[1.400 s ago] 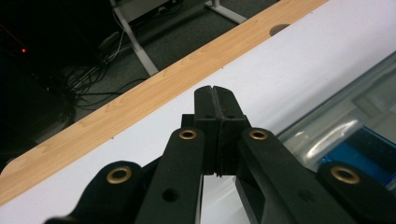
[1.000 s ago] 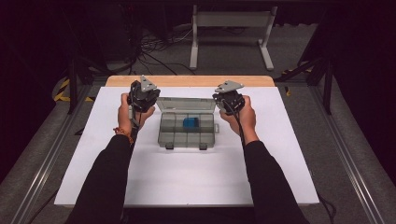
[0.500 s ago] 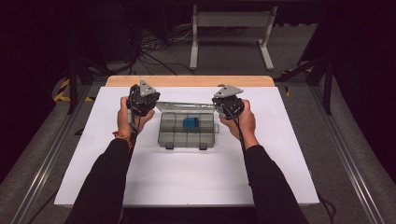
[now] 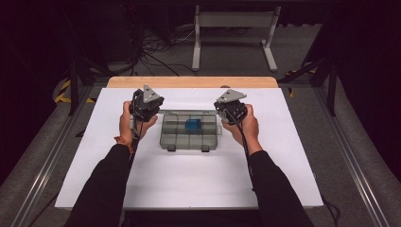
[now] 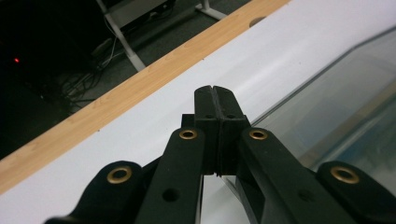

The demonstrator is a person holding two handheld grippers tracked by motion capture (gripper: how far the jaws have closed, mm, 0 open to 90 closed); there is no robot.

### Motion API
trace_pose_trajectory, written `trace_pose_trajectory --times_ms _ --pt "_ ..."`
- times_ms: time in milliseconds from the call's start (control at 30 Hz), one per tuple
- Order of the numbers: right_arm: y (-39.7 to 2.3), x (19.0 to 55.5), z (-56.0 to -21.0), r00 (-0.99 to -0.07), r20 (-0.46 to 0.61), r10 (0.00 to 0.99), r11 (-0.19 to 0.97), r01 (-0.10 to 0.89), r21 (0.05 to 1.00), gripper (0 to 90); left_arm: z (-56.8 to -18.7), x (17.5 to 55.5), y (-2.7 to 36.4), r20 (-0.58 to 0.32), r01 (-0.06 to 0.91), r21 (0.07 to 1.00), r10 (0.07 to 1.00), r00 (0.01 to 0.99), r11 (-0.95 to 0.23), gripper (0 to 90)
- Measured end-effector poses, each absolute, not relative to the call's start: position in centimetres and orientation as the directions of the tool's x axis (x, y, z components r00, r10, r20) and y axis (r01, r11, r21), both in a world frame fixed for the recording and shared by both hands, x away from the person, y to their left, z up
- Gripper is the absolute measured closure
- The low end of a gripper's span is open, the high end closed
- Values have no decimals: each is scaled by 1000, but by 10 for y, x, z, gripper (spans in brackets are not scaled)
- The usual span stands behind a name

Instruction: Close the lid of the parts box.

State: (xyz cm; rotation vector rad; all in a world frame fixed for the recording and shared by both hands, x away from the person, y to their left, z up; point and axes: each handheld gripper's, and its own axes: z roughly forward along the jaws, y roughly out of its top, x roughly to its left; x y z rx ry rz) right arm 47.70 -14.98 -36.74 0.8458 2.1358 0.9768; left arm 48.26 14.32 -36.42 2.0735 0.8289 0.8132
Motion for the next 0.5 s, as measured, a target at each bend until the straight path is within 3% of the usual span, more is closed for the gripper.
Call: trace_pose_trajectory --times_ms 500 --pt "-149 460 -374 -646 -285 708 563 273 780 900 -364 468 146 295 254 795 717 632 -551 898"
